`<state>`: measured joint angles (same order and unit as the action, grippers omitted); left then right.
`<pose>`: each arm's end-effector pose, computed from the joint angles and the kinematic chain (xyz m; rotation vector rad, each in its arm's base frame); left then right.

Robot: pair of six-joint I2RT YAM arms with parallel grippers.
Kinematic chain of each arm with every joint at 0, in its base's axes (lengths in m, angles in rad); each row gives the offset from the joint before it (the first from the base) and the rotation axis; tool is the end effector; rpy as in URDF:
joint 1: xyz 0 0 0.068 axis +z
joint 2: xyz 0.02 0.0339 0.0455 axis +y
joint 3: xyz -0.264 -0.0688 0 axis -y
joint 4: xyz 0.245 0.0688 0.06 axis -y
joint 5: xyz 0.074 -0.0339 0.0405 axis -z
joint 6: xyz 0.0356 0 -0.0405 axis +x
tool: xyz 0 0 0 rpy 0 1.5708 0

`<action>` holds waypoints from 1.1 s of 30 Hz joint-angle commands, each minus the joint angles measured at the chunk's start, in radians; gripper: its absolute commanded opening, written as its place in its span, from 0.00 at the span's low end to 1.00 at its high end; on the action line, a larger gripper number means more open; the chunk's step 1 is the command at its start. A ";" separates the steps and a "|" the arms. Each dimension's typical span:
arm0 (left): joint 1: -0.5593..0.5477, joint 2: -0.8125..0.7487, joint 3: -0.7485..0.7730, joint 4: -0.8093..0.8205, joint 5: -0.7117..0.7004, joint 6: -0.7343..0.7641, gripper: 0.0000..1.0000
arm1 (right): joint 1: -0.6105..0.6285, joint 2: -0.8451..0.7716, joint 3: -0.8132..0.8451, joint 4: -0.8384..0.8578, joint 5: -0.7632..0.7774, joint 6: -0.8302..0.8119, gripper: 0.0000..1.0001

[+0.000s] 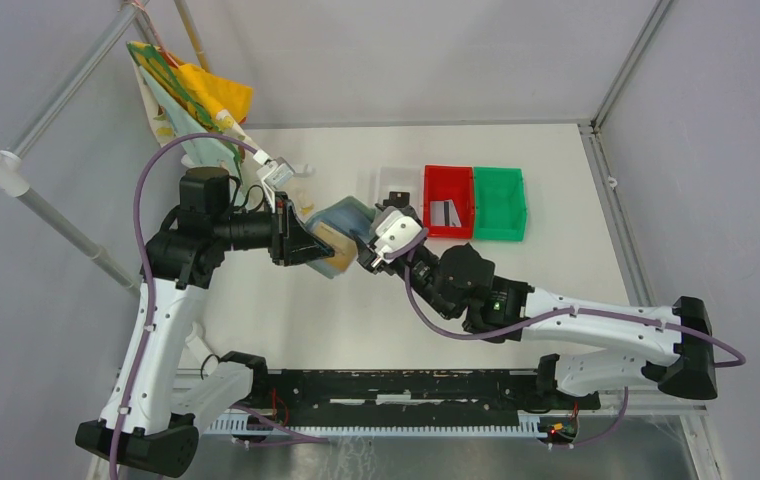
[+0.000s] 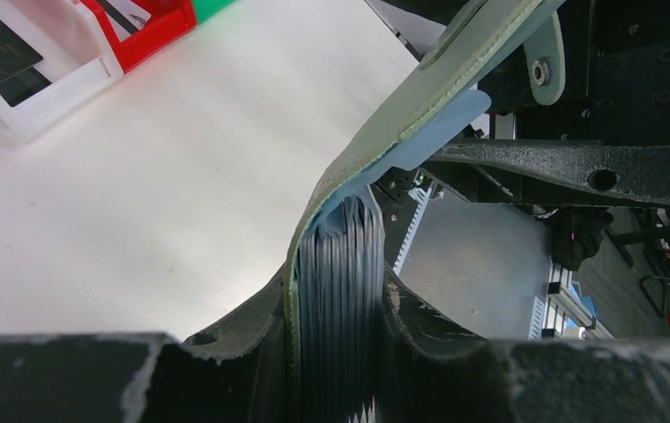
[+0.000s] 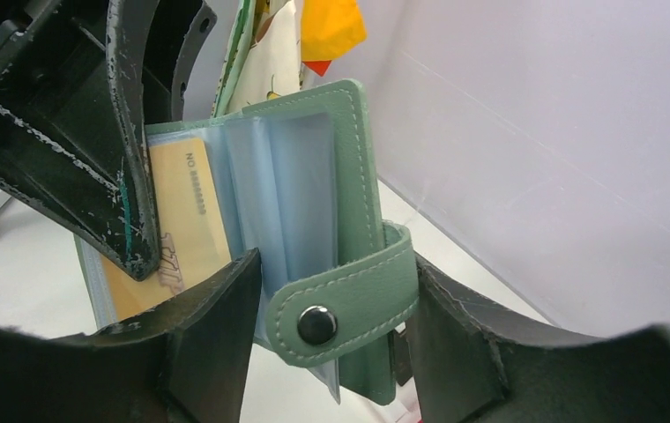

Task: Take the credit cards out of the card holder
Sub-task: Remove the credit card from the card holder.

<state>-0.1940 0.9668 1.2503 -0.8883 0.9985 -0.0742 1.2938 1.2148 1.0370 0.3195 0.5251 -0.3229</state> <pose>0.1564 -0.0612 0.4039 0.6964 1.9784 -1.2312 0.0947 0.2678 0.3915 -0.7110 1.2773 0.4192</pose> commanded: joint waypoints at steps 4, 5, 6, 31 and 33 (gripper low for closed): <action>-0.003 -0.021 0.028 0.030 0.069 0.001 0.02 | -0.001 -0.057 0.035 0.005 -0.012 -0.006 0.70; -0.003 -0.020 0.028 0.029 0.069 0.001 0.02 | -0.001 -0.053 0.039 -0.013 -0.036 0.005 0.74; -0.003 -0.018 0.029 0.029 0.071 0.001 0.02 | -0.001 -0.048 0.041 -0.030 -0.068 0.024 0.80; -0.003 -0.008 0.075 -0.121 0.181 0.217 0.02 | -0.196 0.004 0.165 -0.221 -0.667 0.302 0.01; -0.003 -0.008 0.083 -0.121 0.193 0.222 0.03 | -0.208 0.013 0.164 -0.231 -0.691 0.318 0.00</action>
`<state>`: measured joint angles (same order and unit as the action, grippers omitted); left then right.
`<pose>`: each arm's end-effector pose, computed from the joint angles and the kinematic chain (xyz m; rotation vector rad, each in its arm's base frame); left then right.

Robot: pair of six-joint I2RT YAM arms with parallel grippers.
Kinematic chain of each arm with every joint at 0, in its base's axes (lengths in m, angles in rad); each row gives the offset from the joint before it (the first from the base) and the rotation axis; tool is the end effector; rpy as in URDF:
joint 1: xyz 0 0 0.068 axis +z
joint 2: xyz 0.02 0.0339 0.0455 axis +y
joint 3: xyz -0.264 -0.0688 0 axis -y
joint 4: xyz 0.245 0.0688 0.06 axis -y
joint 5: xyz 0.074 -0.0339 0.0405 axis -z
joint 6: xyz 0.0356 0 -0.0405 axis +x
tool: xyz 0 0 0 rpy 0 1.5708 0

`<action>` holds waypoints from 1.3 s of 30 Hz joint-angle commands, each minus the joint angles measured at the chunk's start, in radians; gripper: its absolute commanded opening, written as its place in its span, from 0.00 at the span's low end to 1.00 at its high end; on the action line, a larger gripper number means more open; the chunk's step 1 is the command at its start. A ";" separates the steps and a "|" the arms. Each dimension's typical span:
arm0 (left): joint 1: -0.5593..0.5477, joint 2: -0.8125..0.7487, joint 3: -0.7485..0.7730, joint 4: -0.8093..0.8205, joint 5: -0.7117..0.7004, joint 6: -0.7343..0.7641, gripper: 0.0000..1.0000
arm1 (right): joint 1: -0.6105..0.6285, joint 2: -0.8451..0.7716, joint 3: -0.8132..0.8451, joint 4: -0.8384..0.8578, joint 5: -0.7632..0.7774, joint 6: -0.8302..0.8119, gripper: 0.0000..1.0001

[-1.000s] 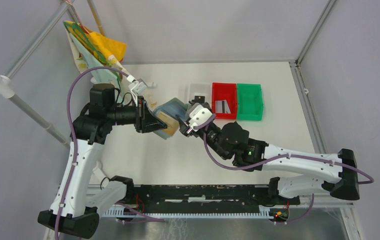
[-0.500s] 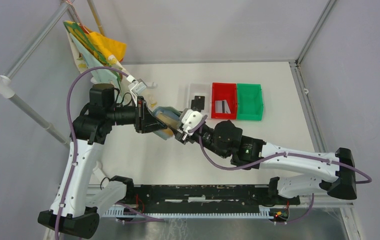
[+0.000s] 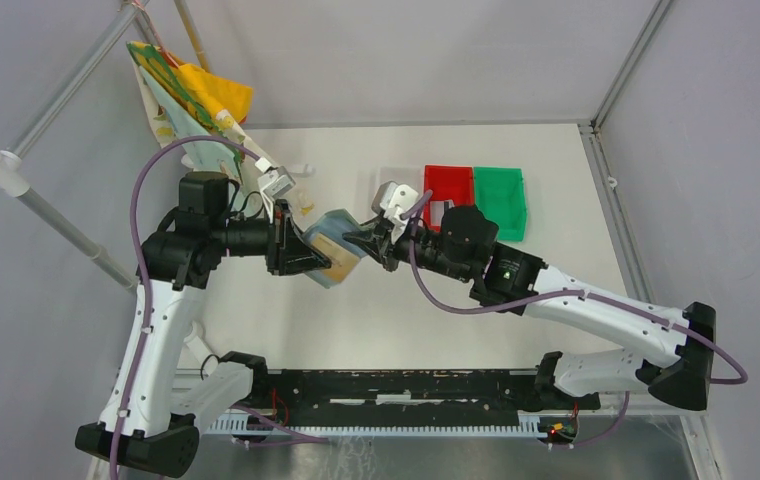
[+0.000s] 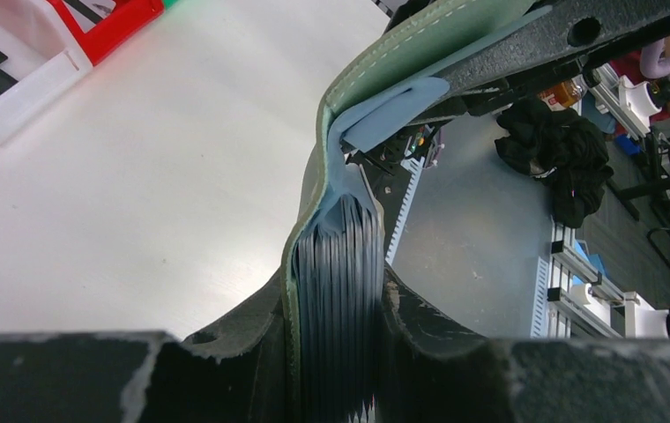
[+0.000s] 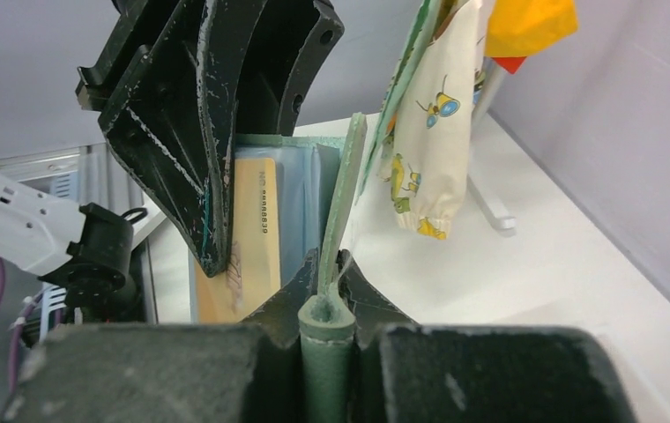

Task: Take the credit cards out of the card holder
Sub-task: Remove the credit card from the card holder.

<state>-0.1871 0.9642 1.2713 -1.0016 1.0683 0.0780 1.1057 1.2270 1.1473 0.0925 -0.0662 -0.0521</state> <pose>0.1464 -0.0595 0.4033 0.8256 1.9370 -1.2503 0.1278 0.2598 0.4038 -0.9351 1.3310 0.8744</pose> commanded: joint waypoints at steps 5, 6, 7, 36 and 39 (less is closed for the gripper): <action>-0.010 -0.005 0.068 -0.006 0.142 0.074 0.27 | -0.069 0.001 0.021 0.055 -0.189 0.138 0.00; -0.009 -0.006 0.066 -0.006 0.143 0.076 0.38 | -0.081 -0.006 -0.002 0.100 -0.214 0.174 0.00; -0.010 -0.008 0.064 -0.008 0.142 0.085 0.43 | -0.096 -0.016 -0.033 0.161 -0.233 0.212 0.00; -0.010 -0.185 -0.157 0.552 0.114 -0.438 0.60 | -0.145 -0.069 -0.414 1.012 -0.195 0.882 0.00; -0.009 -0.205 -0.159 0.606 0.154 -0.476 0.66 | -0.140 -0.061 -0.425 1.044 -0.169 0.904 0.00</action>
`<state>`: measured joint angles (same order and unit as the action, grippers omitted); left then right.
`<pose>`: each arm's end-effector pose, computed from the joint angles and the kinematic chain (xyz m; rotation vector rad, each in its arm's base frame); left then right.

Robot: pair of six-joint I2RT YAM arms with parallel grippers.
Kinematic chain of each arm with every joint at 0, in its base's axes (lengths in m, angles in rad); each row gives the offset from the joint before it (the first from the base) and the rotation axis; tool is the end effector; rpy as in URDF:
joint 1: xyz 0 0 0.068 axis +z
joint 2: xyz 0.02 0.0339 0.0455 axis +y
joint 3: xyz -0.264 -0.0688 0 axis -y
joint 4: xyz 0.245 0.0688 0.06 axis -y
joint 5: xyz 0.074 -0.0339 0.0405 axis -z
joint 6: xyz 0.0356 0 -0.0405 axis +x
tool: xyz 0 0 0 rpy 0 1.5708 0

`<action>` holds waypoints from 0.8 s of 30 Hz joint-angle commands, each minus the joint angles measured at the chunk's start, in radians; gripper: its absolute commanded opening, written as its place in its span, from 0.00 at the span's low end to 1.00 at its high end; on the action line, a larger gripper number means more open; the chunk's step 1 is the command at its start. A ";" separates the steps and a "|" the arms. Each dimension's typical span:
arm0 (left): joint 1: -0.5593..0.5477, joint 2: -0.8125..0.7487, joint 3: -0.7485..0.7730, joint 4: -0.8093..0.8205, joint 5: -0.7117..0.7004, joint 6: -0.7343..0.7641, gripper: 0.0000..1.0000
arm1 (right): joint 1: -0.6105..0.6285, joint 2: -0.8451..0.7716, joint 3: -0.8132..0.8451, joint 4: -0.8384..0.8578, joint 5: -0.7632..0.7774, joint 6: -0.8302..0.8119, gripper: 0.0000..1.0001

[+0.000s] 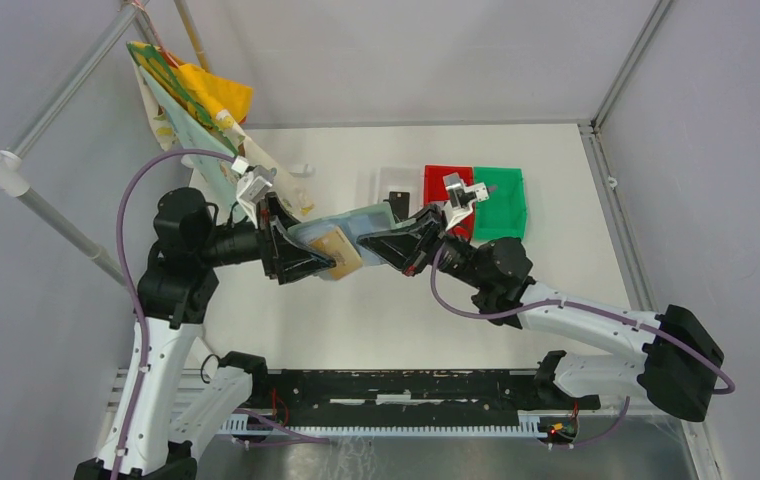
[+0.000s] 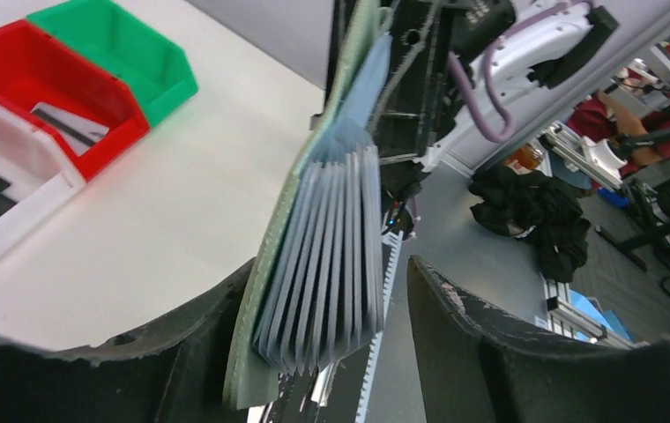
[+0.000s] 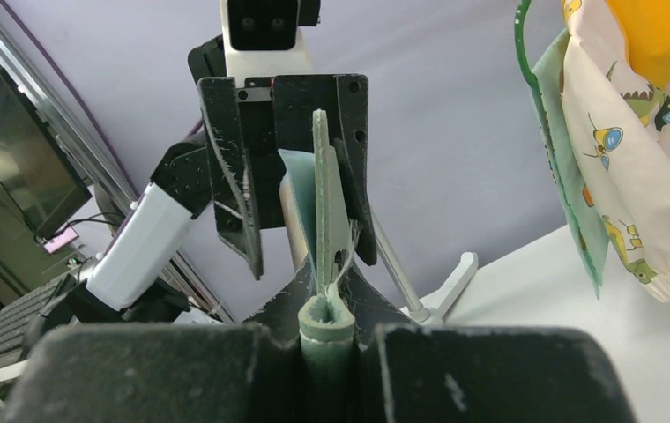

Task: Take the credit cards out of the card holder
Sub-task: Remove the credit card from the card holder.

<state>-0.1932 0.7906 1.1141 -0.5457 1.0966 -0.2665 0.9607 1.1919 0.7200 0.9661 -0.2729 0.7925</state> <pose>0.1269 -0.0571 0.4160 0.7518 1.6950 -1.2944 0.1429 0.2212 0.3522 -0.3862 1.2052 1.6959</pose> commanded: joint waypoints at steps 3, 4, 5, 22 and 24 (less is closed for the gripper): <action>-0.004 -0.059 -0.020 0.226 0.111 -0.183 0.69 | 0.026 -0.018 -0.002 0.194 0.082 0.076 0.00; -0.003 -0.070 -0.028 0.252 0.100 -0.207 0.70 | 0.035 -0.014 -0.004 0.206 0.097 0.082 0.00; -0.003 -0.076 -0.035 0.273 0.088 -0.226 0.70 | 0.045 -0.011 -0.005 0.214 0.119 0.089 0.00; -0.003 -0.143 -0.123 0.586 0.072 -0.483 0.71 | 0.151 0.053 -0.037 0.390 0.300 0.110 0.00; -0.004 -0.146 -0.122 0.587 0.080 -0.482 0.71 | 0.157 0.058 -0.037 0.403 0.306 0.117 0.00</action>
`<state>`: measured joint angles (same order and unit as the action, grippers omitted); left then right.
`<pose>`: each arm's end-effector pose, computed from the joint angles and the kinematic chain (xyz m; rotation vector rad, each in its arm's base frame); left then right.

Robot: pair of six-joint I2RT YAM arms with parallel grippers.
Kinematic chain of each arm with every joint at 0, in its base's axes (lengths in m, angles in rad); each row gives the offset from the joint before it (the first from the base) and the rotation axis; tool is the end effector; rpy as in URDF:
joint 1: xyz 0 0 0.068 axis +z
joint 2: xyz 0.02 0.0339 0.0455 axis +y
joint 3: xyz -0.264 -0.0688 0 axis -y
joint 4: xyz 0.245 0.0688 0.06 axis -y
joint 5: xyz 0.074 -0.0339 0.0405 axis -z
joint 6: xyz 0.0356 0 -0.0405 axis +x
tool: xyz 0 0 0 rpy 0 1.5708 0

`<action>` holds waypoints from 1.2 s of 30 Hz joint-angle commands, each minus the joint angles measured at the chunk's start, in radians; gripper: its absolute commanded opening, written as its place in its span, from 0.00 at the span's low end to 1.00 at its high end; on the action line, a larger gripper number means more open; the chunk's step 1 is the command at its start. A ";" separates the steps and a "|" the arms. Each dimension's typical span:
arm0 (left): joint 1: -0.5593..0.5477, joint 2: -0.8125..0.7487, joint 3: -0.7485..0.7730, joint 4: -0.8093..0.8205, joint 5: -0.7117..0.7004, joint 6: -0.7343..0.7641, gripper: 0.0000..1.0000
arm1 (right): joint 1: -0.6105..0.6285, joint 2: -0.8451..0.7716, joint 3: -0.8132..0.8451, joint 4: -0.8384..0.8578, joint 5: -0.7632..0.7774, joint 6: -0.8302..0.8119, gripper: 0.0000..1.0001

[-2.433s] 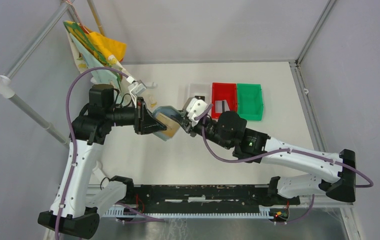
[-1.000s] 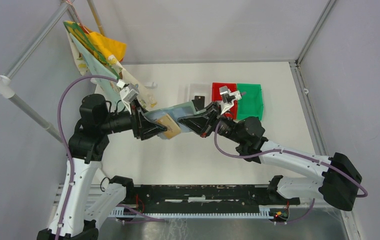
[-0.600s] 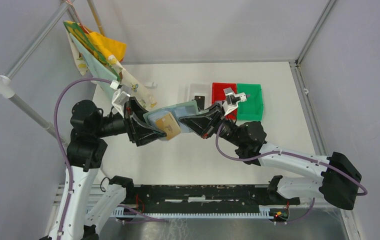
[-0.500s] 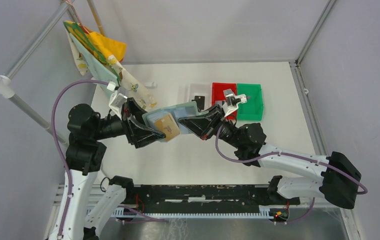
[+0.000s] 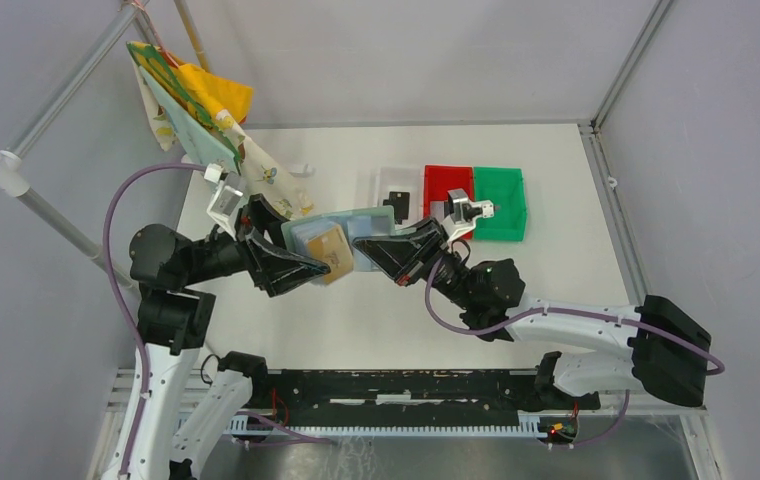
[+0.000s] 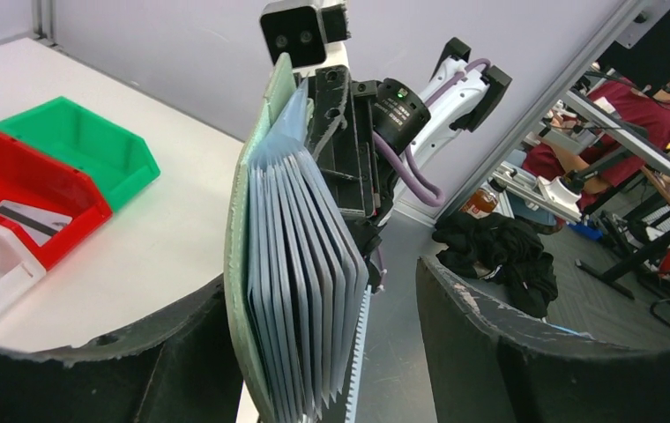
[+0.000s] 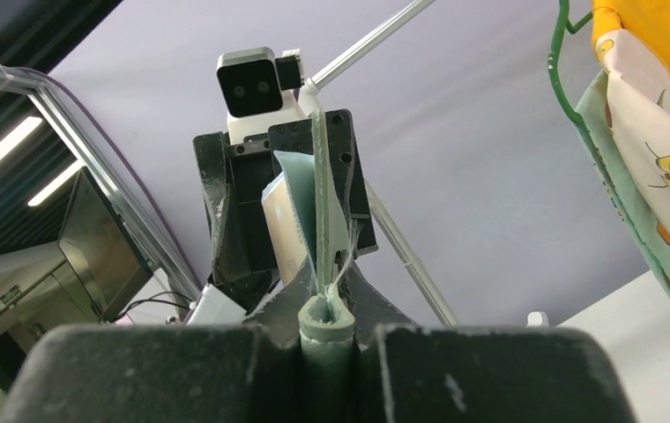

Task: Take the credit cards out of the card holder
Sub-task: Remove the credit card from the card holder.

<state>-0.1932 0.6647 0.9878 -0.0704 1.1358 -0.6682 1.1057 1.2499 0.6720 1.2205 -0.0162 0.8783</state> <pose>0.1034 -0.0531 0.4333 0.7157 1.4760 -1.4165 0.1172 0.2348 0.3461 -0.1411 1.0801 1.8262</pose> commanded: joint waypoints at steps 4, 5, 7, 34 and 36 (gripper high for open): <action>-0.004 -0.023 -0.001 0.101 0.051 -0.072 0.70 | 0.017 0.005 0.011 0.173 0.066 0.038 0.00; -0.003 -0.023 -0.002 0.093 0.051 -0.063 0.70 | 0.018 0.007 0.011 0.183 0.073 0.044 0.00; -0.003 -0.025 -0.006 0.076 0.045 -0.041 0.69 | 0.021 0.015 0.015 0.205 0.072 0.055 0.00; -0.004 0.025 0.030 -0.047 0.094 0.053 0.37 | 0.038 0.038 -0.008 0.307 0.084 0.104 0.00; -0.003 0.033 0.037 -0.052 0.080 0.054 0.27 | 0.038 0.034 -0.018 0.306 0.084 0.105 0.00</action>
<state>-0.1932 0.6872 0.9833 -0.1329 1.2037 -0.6338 1.1458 1.3003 0.6434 1.3930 0.0433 0.9539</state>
